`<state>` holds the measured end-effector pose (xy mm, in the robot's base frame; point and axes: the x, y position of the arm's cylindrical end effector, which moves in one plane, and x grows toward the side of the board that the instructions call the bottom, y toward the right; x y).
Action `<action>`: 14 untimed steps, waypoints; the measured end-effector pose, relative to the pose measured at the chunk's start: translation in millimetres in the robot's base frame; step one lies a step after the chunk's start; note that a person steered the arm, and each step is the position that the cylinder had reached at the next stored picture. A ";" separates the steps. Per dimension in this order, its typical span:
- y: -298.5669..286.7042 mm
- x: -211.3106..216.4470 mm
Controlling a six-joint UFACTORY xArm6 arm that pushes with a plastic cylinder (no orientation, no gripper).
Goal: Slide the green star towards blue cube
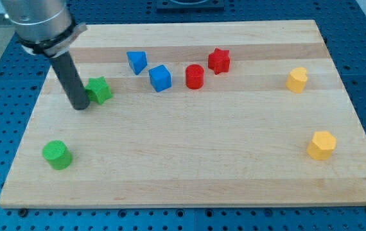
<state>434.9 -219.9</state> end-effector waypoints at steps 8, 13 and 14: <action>27.2 48.3; 30.4 -51.7; 30.4 -40.0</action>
<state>394.8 -189.5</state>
